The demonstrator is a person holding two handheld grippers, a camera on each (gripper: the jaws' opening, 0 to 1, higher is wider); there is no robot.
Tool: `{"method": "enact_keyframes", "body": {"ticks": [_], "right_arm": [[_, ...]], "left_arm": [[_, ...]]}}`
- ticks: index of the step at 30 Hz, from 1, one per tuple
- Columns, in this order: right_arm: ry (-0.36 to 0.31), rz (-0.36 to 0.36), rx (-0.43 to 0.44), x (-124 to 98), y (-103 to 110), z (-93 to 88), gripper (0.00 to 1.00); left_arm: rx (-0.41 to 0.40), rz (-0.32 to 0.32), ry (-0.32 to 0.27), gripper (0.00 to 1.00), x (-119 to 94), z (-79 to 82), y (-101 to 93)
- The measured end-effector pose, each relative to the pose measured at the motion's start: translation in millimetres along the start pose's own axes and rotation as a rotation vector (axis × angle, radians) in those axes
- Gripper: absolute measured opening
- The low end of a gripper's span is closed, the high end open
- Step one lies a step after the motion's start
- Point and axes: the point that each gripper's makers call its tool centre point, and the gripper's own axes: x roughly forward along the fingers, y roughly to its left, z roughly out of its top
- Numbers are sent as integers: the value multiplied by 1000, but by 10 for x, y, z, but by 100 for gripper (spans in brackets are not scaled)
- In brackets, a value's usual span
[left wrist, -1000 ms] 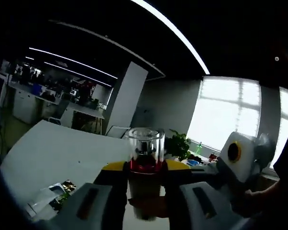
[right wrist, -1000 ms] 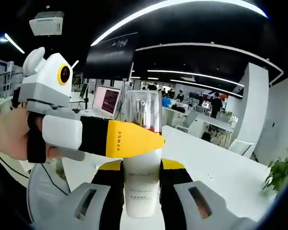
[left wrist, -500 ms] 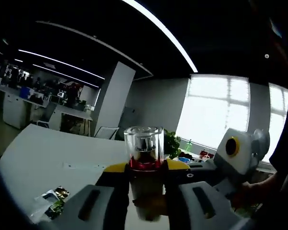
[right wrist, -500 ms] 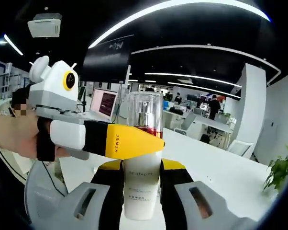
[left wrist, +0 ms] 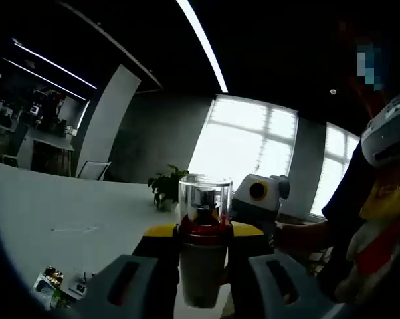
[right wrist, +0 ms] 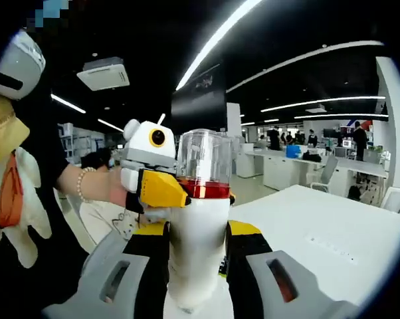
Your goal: Arrange the skincare products in the storage area until every visible bottle or jar stands upright without overlapping.
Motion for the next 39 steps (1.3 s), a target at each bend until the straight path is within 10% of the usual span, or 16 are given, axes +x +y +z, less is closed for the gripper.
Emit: {"method": "enact_keyframes", "body": {"ticks": [7,39], "right_arm": [[95,154,-34,-109,129,-164,29],[197,63,-78,-33,10,-1109,28]], "left_arm": [[125,-116,161,22,73,-211,-196],[96,-119,434,23,63,-1106,172]]}}
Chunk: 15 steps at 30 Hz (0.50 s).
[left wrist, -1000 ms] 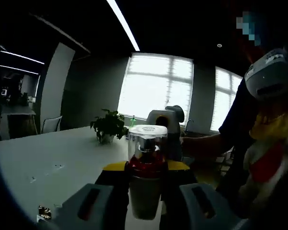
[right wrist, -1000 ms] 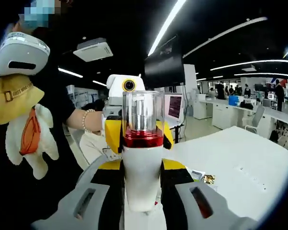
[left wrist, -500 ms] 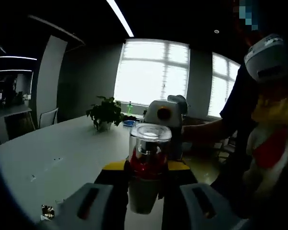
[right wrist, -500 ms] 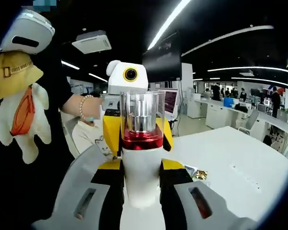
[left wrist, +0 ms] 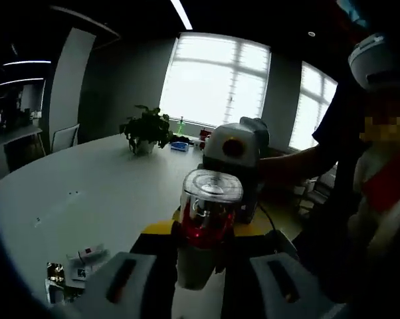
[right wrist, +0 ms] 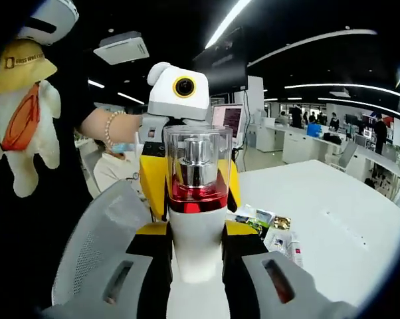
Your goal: Arrange the skincare products in the storage area until every visible bottle or jar stands upright without overlapping.
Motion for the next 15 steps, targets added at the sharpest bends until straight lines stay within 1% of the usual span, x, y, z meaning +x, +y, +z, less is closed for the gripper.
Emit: {"method": "enact_keyframes", "body": {"ticks": [3,15], "right_arm": [[12,-2,3,32,-6,-83,28],[66,-21,-10,126,-67,-404,28]], "left_arm": [[-8,1,19,23,25,-102,50],[-42,-4,64,23,162,-366,115]]}}
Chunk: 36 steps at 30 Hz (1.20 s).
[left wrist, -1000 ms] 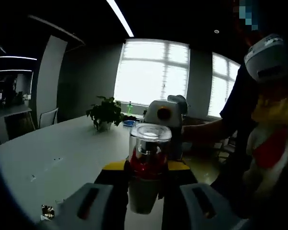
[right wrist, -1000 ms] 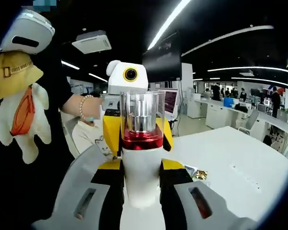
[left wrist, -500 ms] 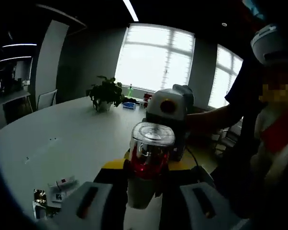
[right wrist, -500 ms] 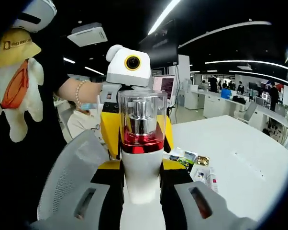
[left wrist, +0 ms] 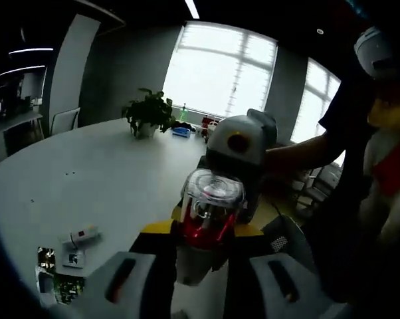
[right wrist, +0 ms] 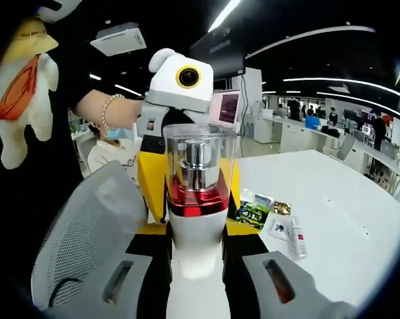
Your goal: Arrange the skincare products in the storage area until every visible bottle or jar stands upright without overlapping.
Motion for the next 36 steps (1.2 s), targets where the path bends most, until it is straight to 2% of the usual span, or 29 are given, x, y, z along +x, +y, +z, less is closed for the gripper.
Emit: {"method": "enact_keyframes", "body": {"ticks": [8,13,23,36], "right_arm": [[20,-21,-16,49,-52,-207,28],[67,-31,-35,101,-83,-396,28],[103,-43,-19,151,-128,-665,28],[146,-79,-3,106,-257,-885,28]], "left_arm": [[-13,-12,38,24,127,-173,51],[-19,-24,67,24,223,-324,99],[-18,-45,120,25,372,-553,224],[3,-78,148,25,564,-649,317]]}}
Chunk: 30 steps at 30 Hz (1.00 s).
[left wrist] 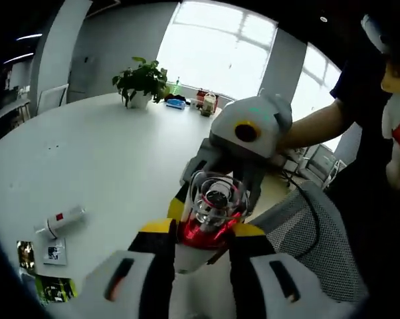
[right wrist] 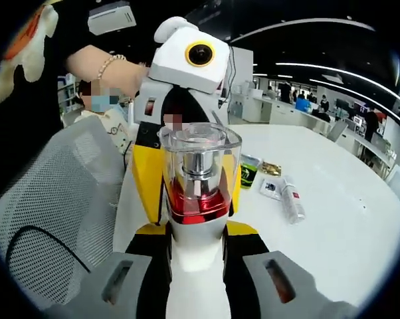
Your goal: Arrange the skincare products in the storage area until every visible bottle or jar stands upright without overlapping.
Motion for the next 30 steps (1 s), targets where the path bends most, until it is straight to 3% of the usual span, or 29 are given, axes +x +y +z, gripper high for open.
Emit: {"method": "enact_keyframes", "body": {"ticks": [4,20,30], "right_arm": [[14,-11,-1,-9,-69,-72,28],[3,-53,16,-107,-389,-60,29],[20,-56,13,-80,-741,-136,29]], "left_arm": [[9,-7,6,25,46,-9,37],[12,-18,-29,25,157,175,341],[4,-13,-50,26,227,318,600]]}}
